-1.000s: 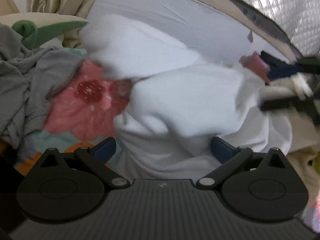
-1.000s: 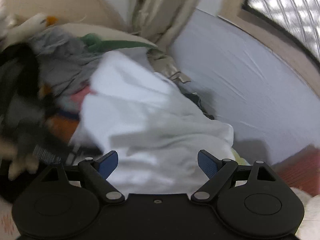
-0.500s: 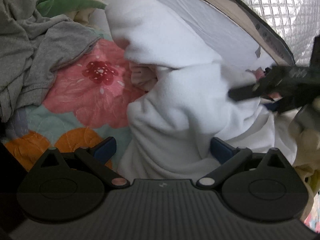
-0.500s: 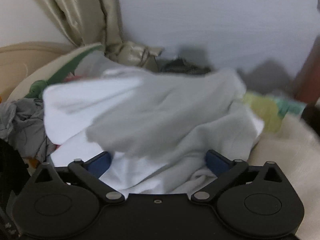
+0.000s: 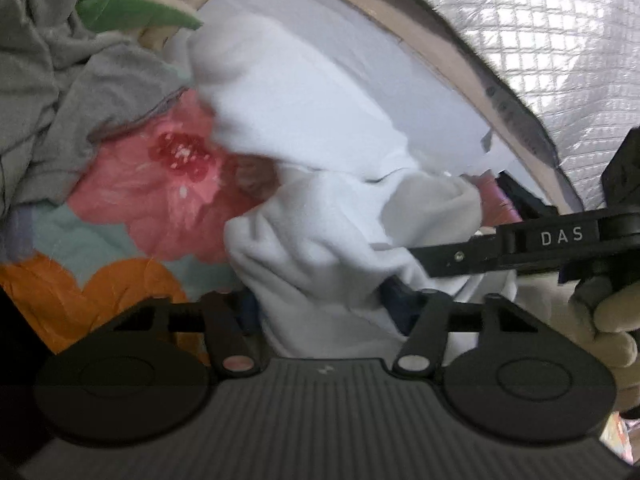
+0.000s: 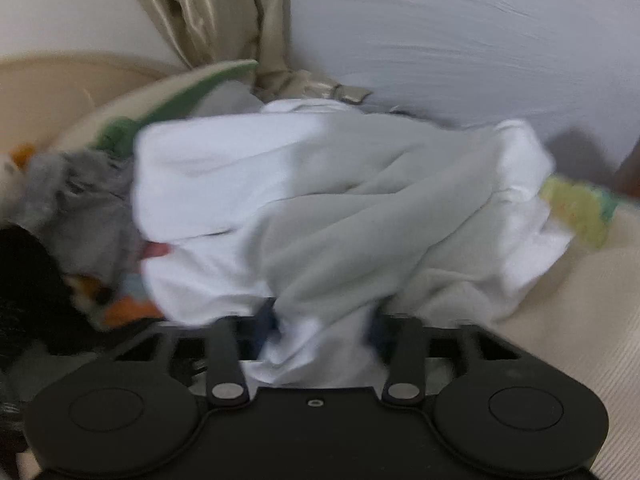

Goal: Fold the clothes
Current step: 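Close both grippers on the white garment's fabric, then lift the white garment with both grippers and carry it over the flowered bedspread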

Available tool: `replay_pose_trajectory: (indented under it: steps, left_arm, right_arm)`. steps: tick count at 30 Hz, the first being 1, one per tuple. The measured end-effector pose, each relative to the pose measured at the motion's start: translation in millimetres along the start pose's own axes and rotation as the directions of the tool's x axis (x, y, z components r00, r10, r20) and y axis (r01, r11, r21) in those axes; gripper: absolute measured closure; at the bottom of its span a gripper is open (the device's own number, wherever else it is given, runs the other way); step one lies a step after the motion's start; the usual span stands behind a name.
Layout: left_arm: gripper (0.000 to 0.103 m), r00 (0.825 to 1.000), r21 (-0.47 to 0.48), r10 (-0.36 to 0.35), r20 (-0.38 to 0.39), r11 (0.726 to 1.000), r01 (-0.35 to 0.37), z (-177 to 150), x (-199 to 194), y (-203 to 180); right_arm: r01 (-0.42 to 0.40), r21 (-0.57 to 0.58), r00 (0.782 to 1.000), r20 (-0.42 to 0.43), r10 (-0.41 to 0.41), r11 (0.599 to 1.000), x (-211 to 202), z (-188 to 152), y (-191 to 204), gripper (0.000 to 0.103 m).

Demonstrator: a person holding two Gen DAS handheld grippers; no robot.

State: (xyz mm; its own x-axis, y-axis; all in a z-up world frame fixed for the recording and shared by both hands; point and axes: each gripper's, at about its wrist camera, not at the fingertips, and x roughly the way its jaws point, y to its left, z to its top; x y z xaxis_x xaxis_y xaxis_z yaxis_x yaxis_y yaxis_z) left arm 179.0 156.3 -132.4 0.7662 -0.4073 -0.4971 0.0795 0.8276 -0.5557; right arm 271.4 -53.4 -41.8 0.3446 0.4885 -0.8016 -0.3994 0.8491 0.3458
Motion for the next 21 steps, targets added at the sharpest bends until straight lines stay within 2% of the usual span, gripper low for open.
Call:
replay_pose_trajectory:
  steps: [5, 9, 12, 16, 17, 21]
  left_arm:
    - [0.061, 0.998, 0.034, -0.042, 0.041, 0.999, 0.040, 2, -10, -8]
    - [0.062, 0.993, 0.070, -0.075, 0.086, 0.995, 0.069, 7, -29, -24]
    - [0.062, 0.989, 0.095, -0.087, 0.115, 0.993, 0.077, 12, -48, -45]
    - [0.060, 0.978, 0.202, -0.097, 0.184, 0.978, 0.059, 16, -82, -81]
    - [0.055, 0.976, 0.212, -0.096, 0.194, 0.976, 0.053, 18, -85, -88]
    - [0.054, 0.965, 0.201, -0.128, 0.228, 0.976, 0.082, 19, -102, -95]
  right_arm:
    - [-0.085, 0.057, 0.994, 0.069, 0.081, 0.995, -11, -13, -5, 0.068]
    - [-0.152, 0.093, 0.981, 0.135, 0.138, 0.984, -32, -21, -8, 0.069]
    - [-0.134, 0.030, 0.971, 0.205, 0.125, 0.991, -65, -30, 6, 0.069]
    - [-0.174, 0.008, 0.939, 0.302, 0.163, 0.985, -111, -44, 14, 0.069]
    - [-0.179, -0.004, 0.931, 0.323, 0.171, 0.984, -122, -46, 16, 0.070]
    - [-0.222, -0.015, 0.905, 0.368, 0.212, 0.975, -147, -53, 22, 0.070]
